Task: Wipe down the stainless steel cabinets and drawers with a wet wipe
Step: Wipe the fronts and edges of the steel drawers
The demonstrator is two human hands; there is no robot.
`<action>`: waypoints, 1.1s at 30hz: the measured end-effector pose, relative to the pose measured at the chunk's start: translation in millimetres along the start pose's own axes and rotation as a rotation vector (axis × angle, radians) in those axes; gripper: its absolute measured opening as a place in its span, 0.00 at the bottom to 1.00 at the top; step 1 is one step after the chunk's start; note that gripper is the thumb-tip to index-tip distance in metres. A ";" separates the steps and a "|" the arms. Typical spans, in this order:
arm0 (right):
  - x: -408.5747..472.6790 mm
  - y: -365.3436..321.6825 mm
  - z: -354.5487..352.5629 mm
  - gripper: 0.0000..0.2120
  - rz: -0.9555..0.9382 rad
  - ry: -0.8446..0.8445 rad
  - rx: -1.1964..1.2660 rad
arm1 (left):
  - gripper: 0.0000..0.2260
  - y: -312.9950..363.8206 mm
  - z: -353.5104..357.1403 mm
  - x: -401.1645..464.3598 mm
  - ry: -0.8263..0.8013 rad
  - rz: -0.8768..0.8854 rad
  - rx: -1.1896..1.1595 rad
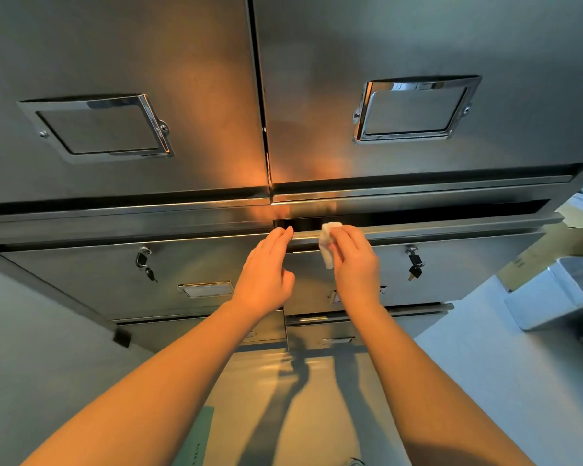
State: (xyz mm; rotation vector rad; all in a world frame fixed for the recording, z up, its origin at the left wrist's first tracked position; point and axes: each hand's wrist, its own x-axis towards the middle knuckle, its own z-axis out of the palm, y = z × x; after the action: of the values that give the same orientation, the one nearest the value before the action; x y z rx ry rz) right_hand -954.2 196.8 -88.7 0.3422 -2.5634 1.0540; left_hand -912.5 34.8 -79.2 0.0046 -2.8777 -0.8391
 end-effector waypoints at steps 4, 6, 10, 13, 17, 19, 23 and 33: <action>-8.6 -27.7 17.1 0.12 0.107 -0.097 0.107 | 0.31 1.9 1.9 -6.6 0.006 0.017 -0.009; -12.4 -41.8 21.4 0.12 0.078 -0.150 0.136 | 0.30 4.2 2.0 -9.6 0.010 0.012 -0.020; -12.0 -29.2 1.6 0.09 0.167 -0.171 0.173 | 0.29 10.0 4.2 -15.1 0.024 -0.015 -0.015; -11.1 7.6 -32.4 0.06 0.294 -0.084 0.219 | 0.30 13.5 5.1 -19.4 0.033 -0.058 -0.014; -7.9 50.4 -74.9 0.06 0.437 0.132 0.190 | 0.30 17.8 5.7 -23.0 0.037 -0.083 -0.030; -10.0 54.6 -80.1 0.07 0.433 0.198 0.166 | 0.31 18.6 6.0 -24.2 0.041 -0.099 -0.038; -30.7 28.7 -52.3 0.06 0.259 -0.003 0.221 | 0.31 17.4 6.0 -26.5 0.037 -0.106 -0.049; -65.6 -9.9 34.5 0.32 -0.239 -0.338 -0.271 | 0.30 13.5 3.3 -29.1 0.018 -0.062 -0.104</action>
State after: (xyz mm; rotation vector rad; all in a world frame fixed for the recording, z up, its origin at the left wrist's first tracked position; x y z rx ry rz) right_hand -898.7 171.2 -131.9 0.7873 -2.8198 0.5949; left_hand -883.6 49.2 -78.7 0.0899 -2.8262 -0.9937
